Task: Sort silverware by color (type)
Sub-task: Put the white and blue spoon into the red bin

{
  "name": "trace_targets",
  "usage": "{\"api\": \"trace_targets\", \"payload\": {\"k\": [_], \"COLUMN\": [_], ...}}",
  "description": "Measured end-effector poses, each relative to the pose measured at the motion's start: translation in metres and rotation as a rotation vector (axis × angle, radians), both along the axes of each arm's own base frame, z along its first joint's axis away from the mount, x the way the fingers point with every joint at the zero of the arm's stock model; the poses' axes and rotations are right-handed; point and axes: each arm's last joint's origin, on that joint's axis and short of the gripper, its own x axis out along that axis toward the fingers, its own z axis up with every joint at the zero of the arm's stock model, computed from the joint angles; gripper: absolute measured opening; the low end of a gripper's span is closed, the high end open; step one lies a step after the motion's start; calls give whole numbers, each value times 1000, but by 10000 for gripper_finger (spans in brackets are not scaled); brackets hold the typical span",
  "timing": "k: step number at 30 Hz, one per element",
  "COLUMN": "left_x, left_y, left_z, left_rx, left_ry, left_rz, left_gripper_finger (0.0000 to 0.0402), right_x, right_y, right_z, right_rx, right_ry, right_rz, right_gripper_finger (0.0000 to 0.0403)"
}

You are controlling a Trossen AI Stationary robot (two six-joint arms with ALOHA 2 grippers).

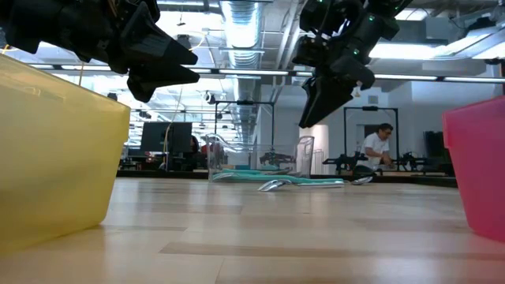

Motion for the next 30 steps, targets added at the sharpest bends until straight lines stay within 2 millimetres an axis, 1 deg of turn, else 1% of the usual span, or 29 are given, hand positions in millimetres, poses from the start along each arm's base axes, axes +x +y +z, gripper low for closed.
{"api": "trace_targets", "payload": {"k": [4,24,30], "left_x": [0,0,0], "left_y": [0,0,0], "left_z": [0,-1,-1], "left_rx": [0,3,2], "left_ry": [0,7,7], "left_rz": [0,-1,-1], "left_gripper_finger": [167,167,167], "right_x": [1,2,3], "right_y": [0,0,0], "right_z": [0,2,2], "right_rx": [15,27,26], "right_ry": [-10,-33,-35], "right_rz": [-24,-2,-1], "right_gripper_finger": [169,169,179]}}
